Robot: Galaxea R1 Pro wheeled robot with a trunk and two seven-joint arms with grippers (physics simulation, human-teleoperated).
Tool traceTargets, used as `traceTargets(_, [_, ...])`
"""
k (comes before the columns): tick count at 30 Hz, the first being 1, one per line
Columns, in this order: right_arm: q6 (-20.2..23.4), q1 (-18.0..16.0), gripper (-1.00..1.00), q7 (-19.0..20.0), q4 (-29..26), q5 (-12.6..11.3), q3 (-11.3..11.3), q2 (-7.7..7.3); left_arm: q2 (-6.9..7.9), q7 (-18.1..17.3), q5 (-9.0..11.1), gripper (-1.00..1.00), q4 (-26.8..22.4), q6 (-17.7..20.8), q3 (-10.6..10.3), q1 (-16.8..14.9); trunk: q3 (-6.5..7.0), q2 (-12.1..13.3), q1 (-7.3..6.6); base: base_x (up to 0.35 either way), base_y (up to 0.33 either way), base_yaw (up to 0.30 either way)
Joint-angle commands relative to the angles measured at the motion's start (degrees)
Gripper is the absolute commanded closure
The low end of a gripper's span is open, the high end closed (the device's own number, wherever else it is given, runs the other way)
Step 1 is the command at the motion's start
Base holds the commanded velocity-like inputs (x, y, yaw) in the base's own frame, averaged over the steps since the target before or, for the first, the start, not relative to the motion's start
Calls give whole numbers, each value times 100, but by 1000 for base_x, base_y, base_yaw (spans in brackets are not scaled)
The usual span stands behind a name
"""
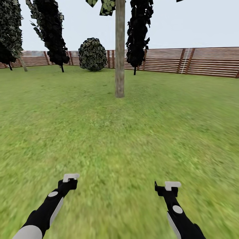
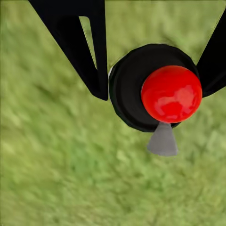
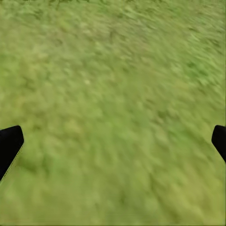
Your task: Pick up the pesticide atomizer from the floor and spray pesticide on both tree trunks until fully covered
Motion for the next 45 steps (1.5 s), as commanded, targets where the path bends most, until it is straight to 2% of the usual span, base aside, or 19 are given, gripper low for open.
traceTargets(1, [0,0,-100,0,0,0,0,0,2,0,0,100,-1,0,0,0,0,0,0,339,42,0])
traceTargets(45, [-4,0,-100,0,123,-9,0,9,17,0,0,100,-9,-9,0,6,0,0,0,339,89,0])
